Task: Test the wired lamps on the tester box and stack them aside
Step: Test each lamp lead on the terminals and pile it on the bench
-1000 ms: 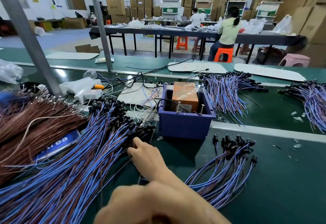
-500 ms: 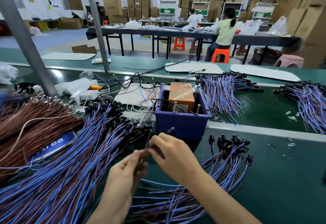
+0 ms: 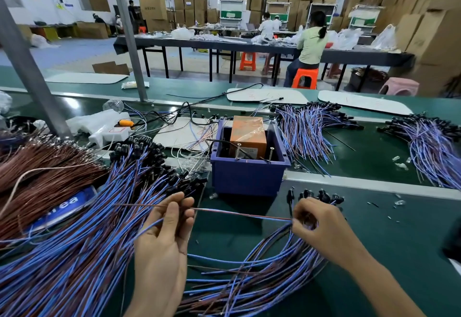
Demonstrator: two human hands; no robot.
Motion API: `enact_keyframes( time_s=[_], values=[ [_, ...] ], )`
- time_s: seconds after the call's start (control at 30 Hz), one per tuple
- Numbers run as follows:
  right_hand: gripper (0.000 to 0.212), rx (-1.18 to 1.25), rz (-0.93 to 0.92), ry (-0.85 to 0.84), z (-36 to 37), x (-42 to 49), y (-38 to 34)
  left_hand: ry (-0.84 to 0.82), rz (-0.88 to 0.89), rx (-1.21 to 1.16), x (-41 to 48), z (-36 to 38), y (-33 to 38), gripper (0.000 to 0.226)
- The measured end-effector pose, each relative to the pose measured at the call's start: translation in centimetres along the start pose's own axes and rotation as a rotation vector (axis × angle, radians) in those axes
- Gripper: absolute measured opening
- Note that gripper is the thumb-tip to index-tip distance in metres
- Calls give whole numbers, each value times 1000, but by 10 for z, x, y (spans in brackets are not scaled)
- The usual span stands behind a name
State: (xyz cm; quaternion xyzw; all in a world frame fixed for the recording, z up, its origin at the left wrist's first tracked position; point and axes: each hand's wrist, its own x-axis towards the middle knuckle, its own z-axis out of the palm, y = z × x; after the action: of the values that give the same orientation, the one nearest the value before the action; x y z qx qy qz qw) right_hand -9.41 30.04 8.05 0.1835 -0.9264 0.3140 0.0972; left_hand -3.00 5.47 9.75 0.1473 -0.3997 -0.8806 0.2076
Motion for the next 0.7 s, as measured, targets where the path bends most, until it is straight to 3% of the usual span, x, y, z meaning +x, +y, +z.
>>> enact_keyframes(
  time_s=[0.17, 0.27, 0.3, 0.37, 0.47, 0.53, 0.7],
  values=[
    [23, -107, 203, -4, -7, -10, 22, -79, 216, 58, 1, 4, 15, 16],
    [9, -304, 258, 20, -10, -12, 7, -244, 211, 192, 3, 9, 17, 17],
    [11, -234, 230, 91, -10, -12, -3, -301, 192, 246, 3, 14, 15, 16],
    [22, 137, 141, 182, -9, -8, -30, -402, 166, 322, 3, 27, 6, 17],
    [29, 683, 49, 14, -3, 0, -76, -504, 151, 366, 1, 48, -7, 14],
    [23, 870, 59, -3, 4, 4, -93, -515, 154, 399, 2, 58, -13, 9],
    [14, 1121, 256, 173, 13, 5, -95, -465, 161, 388, 10, 67, -22, 11]
  ],
)
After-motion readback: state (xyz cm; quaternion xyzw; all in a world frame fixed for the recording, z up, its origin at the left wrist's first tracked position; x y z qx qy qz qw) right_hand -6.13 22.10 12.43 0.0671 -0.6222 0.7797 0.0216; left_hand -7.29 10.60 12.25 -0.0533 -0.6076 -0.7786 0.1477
